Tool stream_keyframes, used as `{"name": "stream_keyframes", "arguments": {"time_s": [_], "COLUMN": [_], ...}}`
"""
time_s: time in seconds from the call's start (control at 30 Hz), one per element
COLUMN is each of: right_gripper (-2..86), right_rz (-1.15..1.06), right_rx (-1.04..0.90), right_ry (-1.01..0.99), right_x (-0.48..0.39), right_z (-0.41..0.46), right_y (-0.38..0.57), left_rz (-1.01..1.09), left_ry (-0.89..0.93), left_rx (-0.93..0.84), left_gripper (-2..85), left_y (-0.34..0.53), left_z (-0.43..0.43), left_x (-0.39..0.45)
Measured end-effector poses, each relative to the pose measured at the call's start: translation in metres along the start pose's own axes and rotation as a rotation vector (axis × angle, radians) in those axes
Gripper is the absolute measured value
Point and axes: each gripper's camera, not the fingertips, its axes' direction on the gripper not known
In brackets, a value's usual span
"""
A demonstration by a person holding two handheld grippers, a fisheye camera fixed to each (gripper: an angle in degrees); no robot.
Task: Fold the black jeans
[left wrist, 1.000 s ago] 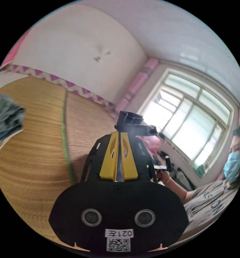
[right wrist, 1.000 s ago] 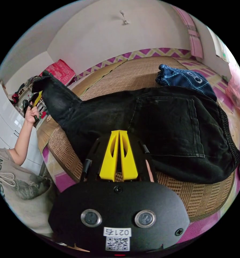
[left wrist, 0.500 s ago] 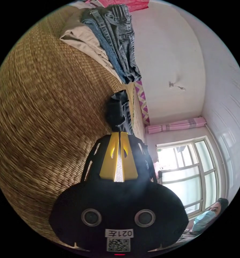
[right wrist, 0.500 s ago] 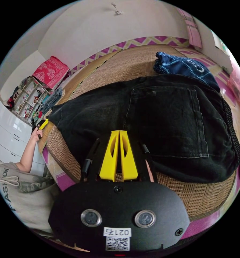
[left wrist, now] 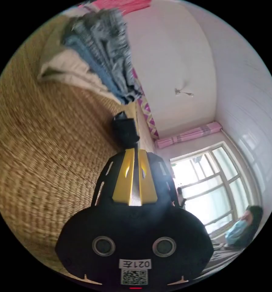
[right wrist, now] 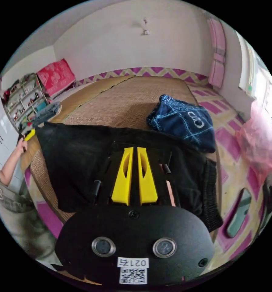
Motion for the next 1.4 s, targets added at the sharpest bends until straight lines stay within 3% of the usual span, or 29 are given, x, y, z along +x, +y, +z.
{"name": "stream_keyframes", "arguments": {"time_s": [0.13,0.33,0.57,0.73,0.87,1.17,1.4], "right_gripper": [7.7,7.8,6.6,7.7,0.4,-1.0,-1.0], "right_rz": [-0.320,-0.536,-0.524,-0.570,-0.655,-0.700,-0.671], "right_rx": [-0.157,-0.339,-0.312,-0.329,-0.362,-0.113,-0.006], "right_ry": [0.115,0.118,0.049,0.089,0.102,0.212,0.282], "right_x": [-0.003,0.002,0.023,0.033,0.032,0.047,0.079], "right_z": [0.042,0.090,0.084,0.087,0.069,-0.091,-0.190], "right_y": [-0.078,-0.152,-0.194,-0.225,-0.241,-0.223,-0.203], "left_rz": [0.258,0.649,0.964,1.013,1.024,1.111,1.124], "left_ry": [-0.149,-0.160,-0.170,-0.210,-0.242,-0.191,-0.264], "left_rx": [0.036,-0.210,-0.463,-0.582,-0.652,-0.717,-0.800], "left_gripper": [0.4,1.1,7.2,9.2,9.5,9.8,10.8], "left_y": [-0.003,0.001,0.024,0.034,0.042,0.069,0.060], "left_z": [-0.019,0.085,0.236,0.316,0.356,0.378,0.408], "left_x": [0.069,0.182,0.270,0.290,0.306,0.354,0.363]}}
